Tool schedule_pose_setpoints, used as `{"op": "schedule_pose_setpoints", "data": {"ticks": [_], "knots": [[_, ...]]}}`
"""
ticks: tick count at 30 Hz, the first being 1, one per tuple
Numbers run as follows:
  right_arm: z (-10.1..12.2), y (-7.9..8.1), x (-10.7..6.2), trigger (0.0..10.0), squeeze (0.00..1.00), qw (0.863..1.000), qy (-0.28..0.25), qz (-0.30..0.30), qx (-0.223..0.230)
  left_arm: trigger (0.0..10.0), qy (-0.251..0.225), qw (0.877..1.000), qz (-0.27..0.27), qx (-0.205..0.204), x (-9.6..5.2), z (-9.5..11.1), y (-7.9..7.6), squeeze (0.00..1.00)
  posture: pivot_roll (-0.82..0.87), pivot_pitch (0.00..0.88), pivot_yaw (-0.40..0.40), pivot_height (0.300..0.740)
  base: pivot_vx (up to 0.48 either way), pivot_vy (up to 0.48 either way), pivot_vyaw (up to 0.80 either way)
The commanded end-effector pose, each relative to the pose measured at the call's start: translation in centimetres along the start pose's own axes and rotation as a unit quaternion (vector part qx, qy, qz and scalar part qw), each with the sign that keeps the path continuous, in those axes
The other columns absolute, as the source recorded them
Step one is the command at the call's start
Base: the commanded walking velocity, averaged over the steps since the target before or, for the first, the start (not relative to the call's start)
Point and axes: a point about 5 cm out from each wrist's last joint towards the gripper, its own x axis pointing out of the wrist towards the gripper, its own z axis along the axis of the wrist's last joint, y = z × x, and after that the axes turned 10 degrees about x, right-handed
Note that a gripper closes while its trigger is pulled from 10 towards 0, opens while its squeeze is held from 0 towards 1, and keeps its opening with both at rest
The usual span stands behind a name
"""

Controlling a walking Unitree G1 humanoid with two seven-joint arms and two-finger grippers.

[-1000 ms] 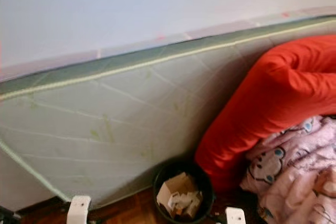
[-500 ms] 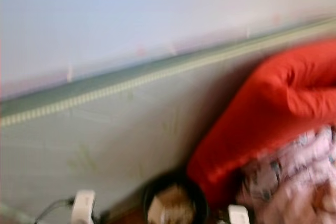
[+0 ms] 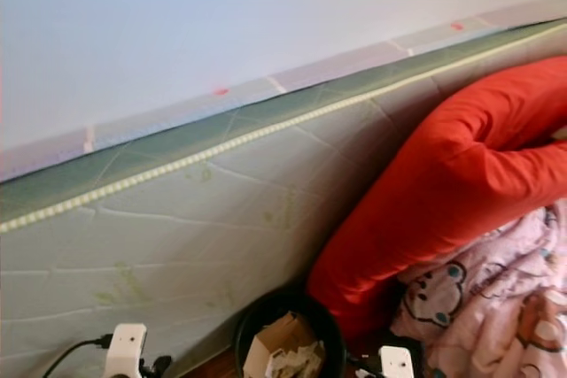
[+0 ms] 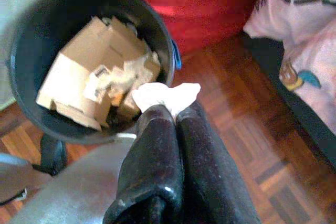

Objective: Clean up the room

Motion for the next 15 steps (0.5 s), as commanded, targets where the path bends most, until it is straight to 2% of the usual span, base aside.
{"op": "schedule_pose_setpoints", "data": {"ticks": [1, 7, 10, 15], "knots": [[0.2, -0.2, -0.1, 10.0, 0.0, 1.0, -0.011, 0.0, 0.004, 10.0, -0.005, 1.0, 0.006, -0.005, 0.0, 0.0, 0.3, 0.0, 0.03, 0.054, -0.069, 0.734, 0.0, 0.0, 0.0], [0.7, 0.2, -0.1, 10.0, 0.0, 0.999, -0.042, 0.03, 0.011, 10.0, -0.087, 0.996, -0.005, -0.012, 1.3, 5.6, -2.2, 0.0, 0.03, 0.061, -0.069, 0.734, 0.0, 0.0, 0.0], [0.9, 0.2, -0.1, 10.0, 0.0, 0.998, -0.046, 0.035, 0.005, 10.0, -0.1, 0.995, -0.008, -0.015, 1.4, 6.3, -2.3, 0.0, 0.03, 0.061, -0.069, 0.734, 0.0, 0.0, 0.0], [1.1, 0.4, -0.2, 10.0, 0.0, 0.997, -0.056, 0.047, -0.01, 10.0, -0.148, 0.989, -0.016, -0.016, 1.4, 8.0, -2.6, 0.0, 0.03, 0.066, -0.07, 0.734, 0.0, 0.0, 0.0]]}}
